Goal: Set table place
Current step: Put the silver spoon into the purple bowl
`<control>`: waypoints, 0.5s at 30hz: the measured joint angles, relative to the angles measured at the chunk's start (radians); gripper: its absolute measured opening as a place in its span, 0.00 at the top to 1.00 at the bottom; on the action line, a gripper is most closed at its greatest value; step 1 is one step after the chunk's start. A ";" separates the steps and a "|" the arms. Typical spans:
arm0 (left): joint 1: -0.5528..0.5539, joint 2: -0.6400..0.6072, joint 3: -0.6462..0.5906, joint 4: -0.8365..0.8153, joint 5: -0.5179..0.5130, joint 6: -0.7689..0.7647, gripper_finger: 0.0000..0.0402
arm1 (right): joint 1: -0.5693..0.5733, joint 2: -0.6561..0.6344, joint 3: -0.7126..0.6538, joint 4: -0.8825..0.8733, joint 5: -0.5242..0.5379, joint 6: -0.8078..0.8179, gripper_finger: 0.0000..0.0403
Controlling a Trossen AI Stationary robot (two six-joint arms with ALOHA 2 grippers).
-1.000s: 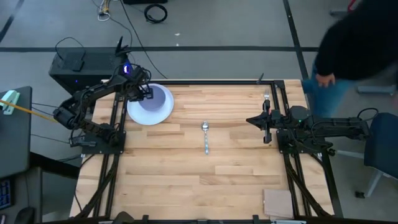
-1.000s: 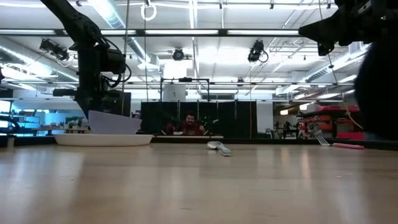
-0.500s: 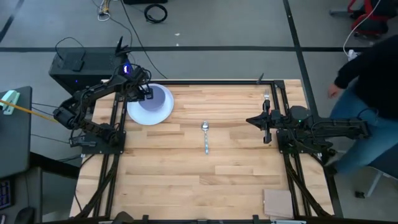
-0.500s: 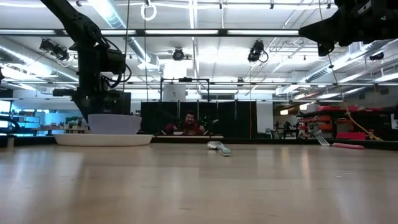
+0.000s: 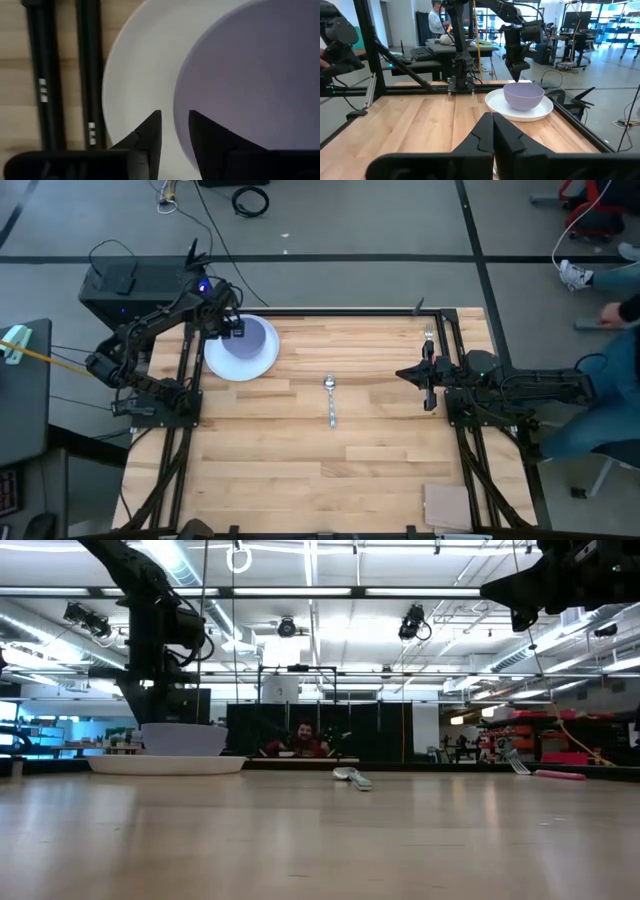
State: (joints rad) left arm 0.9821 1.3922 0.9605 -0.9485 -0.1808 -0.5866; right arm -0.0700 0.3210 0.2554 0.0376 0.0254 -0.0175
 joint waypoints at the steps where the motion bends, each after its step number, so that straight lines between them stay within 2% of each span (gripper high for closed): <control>1: 0.000 0.000 0.015 -0.019 -0.005 0.014 0.74 | 0.000 0.000 0.000 0.000 0.000 0.002 0.99; 6: -0.024 -0.047 0.061 -0.054 -0.031 0.059 0.75 | 0.000 0.000 0.000 0.006 0.001 0.022 1.00; 10: -0.092 -0.139 0.070 -0.053 -0.086 0.098 0.77 | 0.000 0.011 0.000 0.027 0.057 0.025 1.00; 15: -0.202 -0.262 0.071 -0.053 -0.133 0.111 0.80 | 0.000 0.119 0.063 -0.004 0.102 0.034 1.00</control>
State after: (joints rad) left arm 0.7802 1.1303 1.0313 -1.0012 -0.3137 -0.4758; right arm -0.0695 0.4399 0.3180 0.0336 0.1277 0.0168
